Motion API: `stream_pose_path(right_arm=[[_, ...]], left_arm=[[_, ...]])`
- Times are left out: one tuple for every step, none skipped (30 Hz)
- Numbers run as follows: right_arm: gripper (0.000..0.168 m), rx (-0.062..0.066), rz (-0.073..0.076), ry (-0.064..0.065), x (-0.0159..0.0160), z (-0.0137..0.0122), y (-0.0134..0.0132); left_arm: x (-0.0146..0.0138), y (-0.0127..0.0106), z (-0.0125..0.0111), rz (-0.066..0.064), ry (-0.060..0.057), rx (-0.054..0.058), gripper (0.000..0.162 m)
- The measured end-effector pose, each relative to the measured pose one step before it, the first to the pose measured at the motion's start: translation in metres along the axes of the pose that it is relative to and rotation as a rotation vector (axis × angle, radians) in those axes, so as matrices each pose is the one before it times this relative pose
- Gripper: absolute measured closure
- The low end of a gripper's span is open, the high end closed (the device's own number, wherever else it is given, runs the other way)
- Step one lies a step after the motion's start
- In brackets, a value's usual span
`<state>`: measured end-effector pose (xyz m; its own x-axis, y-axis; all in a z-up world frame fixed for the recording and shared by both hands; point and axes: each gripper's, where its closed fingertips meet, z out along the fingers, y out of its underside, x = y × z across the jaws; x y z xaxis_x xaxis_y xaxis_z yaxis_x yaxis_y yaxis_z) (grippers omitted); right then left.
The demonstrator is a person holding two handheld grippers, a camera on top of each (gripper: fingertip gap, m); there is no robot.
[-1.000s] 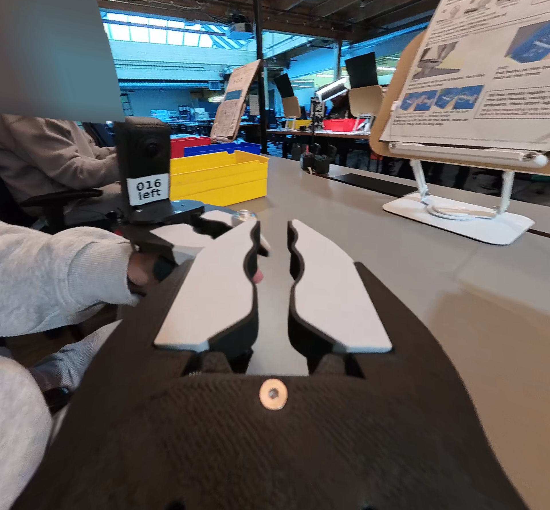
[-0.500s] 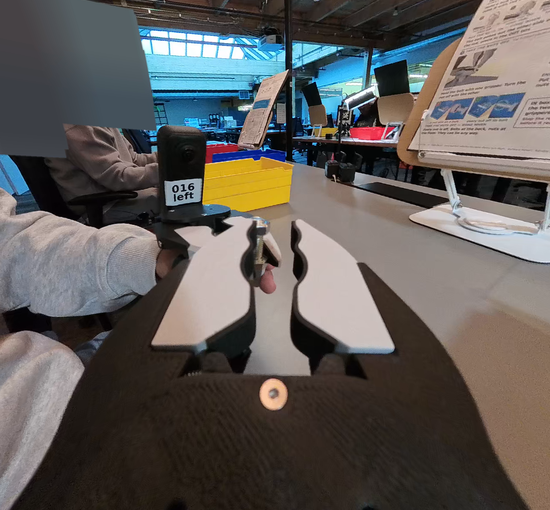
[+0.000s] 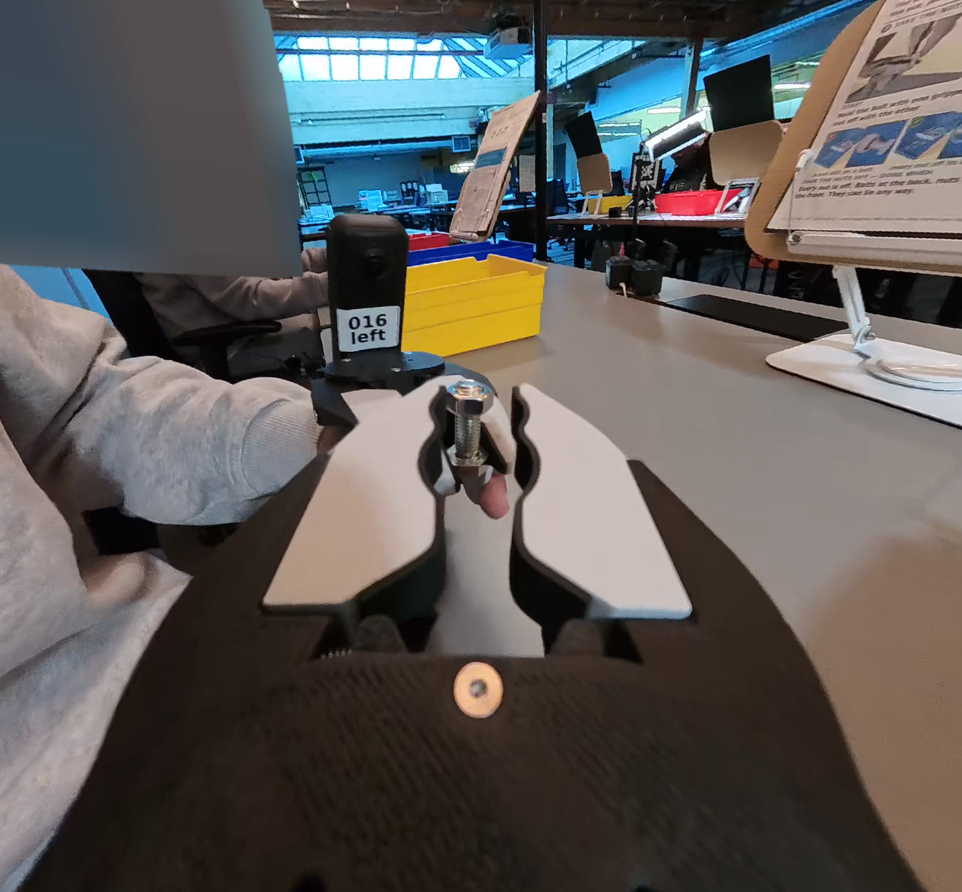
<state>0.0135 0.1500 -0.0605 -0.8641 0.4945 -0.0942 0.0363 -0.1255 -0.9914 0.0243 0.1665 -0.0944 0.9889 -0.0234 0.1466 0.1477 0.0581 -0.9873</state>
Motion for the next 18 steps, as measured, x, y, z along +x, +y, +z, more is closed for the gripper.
stream_pose_path(right_arm=[[0.147, 0.0, -0.0027, 0.0089, 0.00115, -0.00109, -0.00049], [0.152, 0.0074, -0.0001, 0.013, 0.00223, -0.00178, -0.00153], [0.162, 0.0046, 0.0041, 0.0321, 0.0055, -0.00239, -0.00079], [0.166, 0.0015, 0.0045, 0.038, 0.00706, -0.00261, -0.00019], [0.165, 0.0035, 0.0079, 0.0158, 0.00456, -0.00182, -0.00038], [0.162, 0.0077, 0.0158, -0.0145, 0.00037, -0.00103, -0.00097], [0.158, 0.0118, 0.0226, -0.0213, -0.00124, -0.00049, -0.00153], [0.153, 0.0119, 0.0218, -0.0177, -0.00139, 0.00012, -0.00104], [0.149, 0.0068, 0.0175, -0.0149, -0.00152, 0.0006, -0.00016], [0.145, -0.001, 0.0134, -0.0122, -0.00169, 0.00089, 0.0007], [0.143, -0.0058, 0.0067, -0.0062, -0.00113, 0.00112, 0.00115], [0.142, -0.0075, -0.0023, 0.0014, -0.00047, 0.00109, 0.00158], [0.141, -0.0084, -0.0074, 0.0027, -0.00016, 0.001, 0.00173], [0.141, -0.0087, -0.0062, 0.001, -0.00049, 0.00099, 0.00165], [0.141, -0.0069, -0.0025, 0.0009, -0.0003, 0.00094, 0.00138], [0.141, -0.0031, 0.0009, -0.0022, -0.00036, 0.00063, 0.0008], [0.141, -0.0014, 0.0044, -0.0029, -0.00006, 0.00066, 0.00056], [0.143, -0.0029, 0.0055, 0.0011, 0.001, 0.00054, 0.00083]], left_arm=[[-0.0007, 0.00023, -0.00023, 0.0058, -0.0024, -0.0033, 0.142], [-0.00103, -0.00033, -0.00041, 0.0053, -0.0024, -0.0003, 0.143], [-0.00089, -0.00042, -0.00039, 0.0031, 0.0, 0.0015, 0.143], [-0.00097, -0.00025, -0.00018, 0.0019, -0.0005, 0.0003, 0.143], [-0.00125, -0.00004, 0.00001, -0.0003, -0.0035, 0.0003, 0.142], [-0.00141, 0.00007, 0.00013, -0.0025, -0.0043, 0.0008, 0.143], [-0.00166, 0.00015, 0.00034, -0.0046, -0.006, -0.0007, 0.143], [-0.00158, -0.00009, 0.00043, -0.005, -0.0064, 0.0004, 0.142], [-0.00111, -0.00007, 0.00018, -0.0046, -0.0047, 0.0012, 0.142], [-0.00056, 0.00002, 0.00014, -0.0049, -0.0014, 0.0006, 0.143], [-0.0004, 0.00013, 0.00016, -0.0031, -0.0016, -0.0006, 0.143], [-0.00032, 0.00019, 0.00011, -0.0003, -0.0035, -0.0012, 0.143], [0.00003, 0.00031, 0.00021, 0.0008, -0.0017, -0.0026, 0.143], [0.0004, 0.00063, 0.00034, -0.0007, 0.0002, -0.005, 0.143], [0.00083, 0.00084, 0.00058, -0.0043, 0.0016, -0.0058, 0.143], [0.00116, 0.00059, 0.0004, -0.0071, 0.0037, -0.0026, 0.143], [0.00119, 0.00007, 0.00034, -0.0052, 0.0036, 0.0023, 0.143], [0.00121, -0.00009, 0.00005, -0.0023, 0.0029, 0.0023, 0.143]])
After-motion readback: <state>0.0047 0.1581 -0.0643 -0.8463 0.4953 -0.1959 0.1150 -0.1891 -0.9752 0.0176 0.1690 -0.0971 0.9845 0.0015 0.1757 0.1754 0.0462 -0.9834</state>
